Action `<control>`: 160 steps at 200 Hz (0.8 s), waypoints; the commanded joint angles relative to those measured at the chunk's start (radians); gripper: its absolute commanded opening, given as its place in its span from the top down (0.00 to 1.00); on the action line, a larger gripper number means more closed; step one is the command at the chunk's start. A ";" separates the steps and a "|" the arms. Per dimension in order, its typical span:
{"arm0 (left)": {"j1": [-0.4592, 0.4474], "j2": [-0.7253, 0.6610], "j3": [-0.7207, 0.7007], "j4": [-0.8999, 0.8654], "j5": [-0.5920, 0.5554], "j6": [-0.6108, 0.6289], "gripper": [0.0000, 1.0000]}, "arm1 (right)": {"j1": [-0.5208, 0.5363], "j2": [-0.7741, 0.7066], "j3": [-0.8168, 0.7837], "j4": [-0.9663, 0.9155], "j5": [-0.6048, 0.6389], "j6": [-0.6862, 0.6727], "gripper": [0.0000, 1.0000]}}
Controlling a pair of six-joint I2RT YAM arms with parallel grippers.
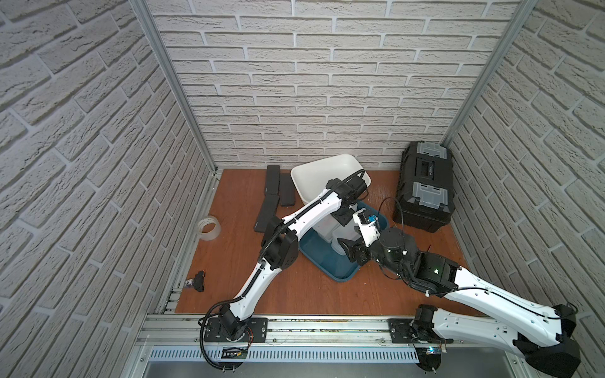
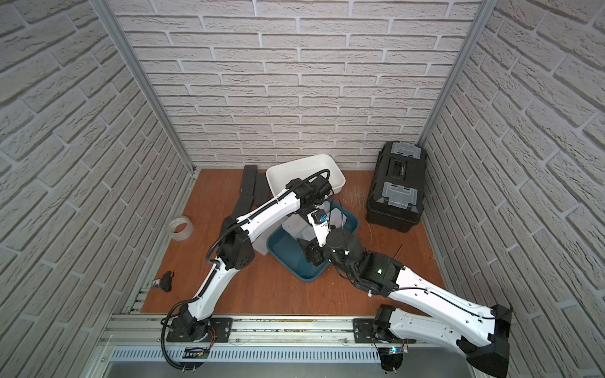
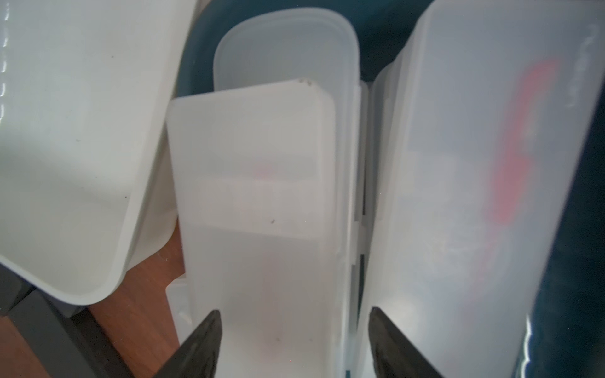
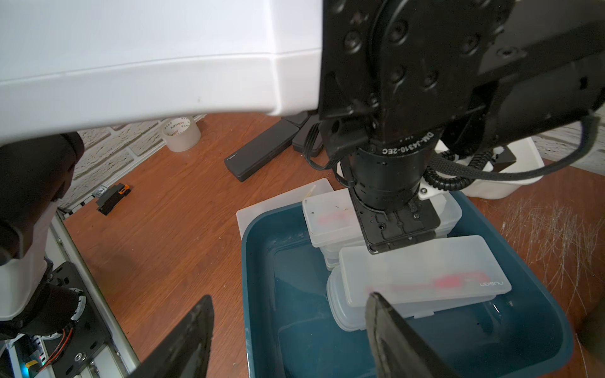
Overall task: Place the pencil cases by color into the storage box
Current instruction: Adjust the pencil case in the storage box, then pick up the pencil case from the center of the board.
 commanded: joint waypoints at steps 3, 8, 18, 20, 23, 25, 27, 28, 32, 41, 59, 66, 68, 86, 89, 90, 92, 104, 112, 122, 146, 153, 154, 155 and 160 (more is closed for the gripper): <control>0.030 -0.030 0.047 -0.007 0.095 0.015 0.23 | 0.013 -0.010 0.031 0.024 0.021 0.006 0.26; 0.040 -0.045 0.048 0.004 0.106 0.020 0.22 | 0.014 -0.012 0.033 0.024 0.024 0.004 0.26; 0.061 -0.077 0.047 0.021 0.130 0.019 0.20 | 0.017 -0.018 0.038 0.018 0.028 0.001 0.26; 0.066 -0.083 0.048 0.024 0.139 0.021 0.20 | 0.018 -0.019 0.039 0.018 0.027 0.000 0.26; 0.075 -0.092 0.047 0.027 0.151 0.019 0.20 | 0.018 -0.021 0.040 0.016 0.027 0.000 0.26; 0.080 -0.098 0.046 0.029 0.161 0.018 0.19 | 0.019 -0.023 0.040 0.016 0.027 -0.001 0.26; 0.086 -0.105 0.045 0.031 0.170 0.017 0.19 | 0.019 -0.023 0.041 0.016 0.028 -0.001 0.26; 0.090 -0.109 0.045 0.031 0.174 0.016 0.19 | 0.019 -0.024 0.041 0.015 0.028 -0.001 0.26; 0.102 -0.119 0.044 0.035 0.189 0.012 0.19 | 0.019 -0.026 0.043 0.014 0.030 -0.001 0.26; 0.127 -0.148 0.035 0.037 0.205 0.006 0.18 | 0.020 -0.031 0.044 0.013 0.030 -0.003 0.26; 0.175 -0.222 -0.031 0.047 0.214 0.010 0.15 | 0.025 -0.029 0.046 0.008 0.029 -0.006 0.26; 0.196 -0.257 -0.073 0.055 0.222 0.012 0.14 | 0.029 -0.027 0.046 0.009 0.029 -0.005 0.26; 0.204 -0.268 -0.086 0.058 0.226 0.012 0.13 | 0.029 -0.026 0.046 0.010 0.030 -0.005 0.27; 0.267 -0.368 -0.222 0.088 0.237 0.007 0.10 | 0.038 -0.015 0.046 0.016 0.030 -0.006 0.26; 0.280 -0.386 -0.247 0.095 0.240 0.006 0.10 | 0.041 -0.011 0.046 0.018 0.030 -0.006 0.26; 0.283 -0.392 -0.256 0.098 0.241 0.005 0.09 | 0.041 -0.010 0.046 0.019 0.030 -0.007 0.26; 0.293 -0.403 -0.272 0.102 0.246 0.004 0.09 | 0.042 -0.008 0.046 0.020 0.029 -0.007 0.26; 0.344 -0.472 -0.371 0.128 0.261 -0.006 0.08 | 0.049 0.009 0.046 0.027 0.026 -0.006 0.26; 0.374 -0.516 -0.440 0.145 0.264 -0.005 0.08 | 0.053 0.023 0.047 0.035 0.020 -0.001 0.26; 0.412 -0.574 -0.526 0.170 0.261 -0.005 0.07 | 0.058 0.047 0.049 0.050 0.003 0.003 0.26; 0.497 -0.680 -0.692 0.213 0.272 -0.016 0.07 | 0.072 0.119 0.057 0.093 -0.034 0.012 0.26; 0.515 -0.706 -0.731 0.224 0.275 -0.019 0.07 | 0.075 0.145 0.063 0.103 -0.045 0.014 0.26; 0.518 -0.709 -0.737 0.226 0.276 -0.019 0.06 | 0.075 0.148 0.064 0.105 -0.047 0.013 0.26; 0.521 -0.712 -0.743 0.227 0.277 -0.019 0.07 | 0.075 0.152 0.065 0.106 -0.048 0.012 0.26; 0.531 -0.726 -0.768 0.232 0.279 -0.020 0.07 | 0.078 0.171 0.067 0.118 -0.058 0.007 0.26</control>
